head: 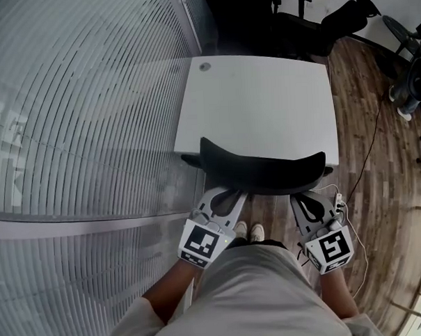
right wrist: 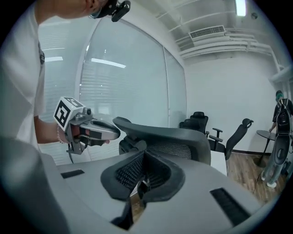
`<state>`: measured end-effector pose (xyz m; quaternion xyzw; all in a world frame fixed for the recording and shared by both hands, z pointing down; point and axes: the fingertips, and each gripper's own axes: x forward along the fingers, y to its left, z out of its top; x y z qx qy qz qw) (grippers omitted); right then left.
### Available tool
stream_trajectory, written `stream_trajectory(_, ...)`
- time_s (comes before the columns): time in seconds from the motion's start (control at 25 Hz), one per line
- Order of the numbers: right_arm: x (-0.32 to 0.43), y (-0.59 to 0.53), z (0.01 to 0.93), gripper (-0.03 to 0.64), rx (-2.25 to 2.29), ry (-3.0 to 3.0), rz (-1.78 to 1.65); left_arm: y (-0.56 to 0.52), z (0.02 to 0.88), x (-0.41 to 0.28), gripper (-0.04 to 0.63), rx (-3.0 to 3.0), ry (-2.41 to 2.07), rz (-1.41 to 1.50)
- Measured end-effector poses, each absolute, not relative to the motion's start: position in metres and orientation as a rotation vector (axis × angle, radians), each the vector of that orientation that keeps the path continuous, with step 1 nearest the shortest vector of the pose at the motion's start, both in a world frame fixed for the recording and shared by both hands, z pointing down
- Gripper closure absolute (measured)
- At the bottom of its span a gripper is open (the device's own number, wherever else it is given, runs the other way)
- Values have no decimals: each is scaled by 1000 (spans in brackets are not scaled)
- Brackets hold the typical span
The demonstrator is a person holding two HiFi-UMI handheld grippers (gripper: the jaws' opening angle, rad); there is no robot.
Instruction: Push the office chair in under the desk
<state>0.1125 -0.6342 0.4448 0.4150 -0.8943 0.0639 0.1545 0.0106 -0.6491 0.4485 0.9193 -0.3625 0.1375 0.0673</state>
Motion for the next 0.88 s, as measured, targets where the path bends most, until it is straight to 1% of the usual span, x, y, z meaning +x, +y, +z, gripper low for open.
stream_trajectory(0.2,95,-624,425,588,1191,-2634,187,-639,432,12,548,2765,-1094,284)
stream_trajectory(0.88,85,-623,406,588,1199,-2651,192,-630,416,28,548,2788,-1047,263)
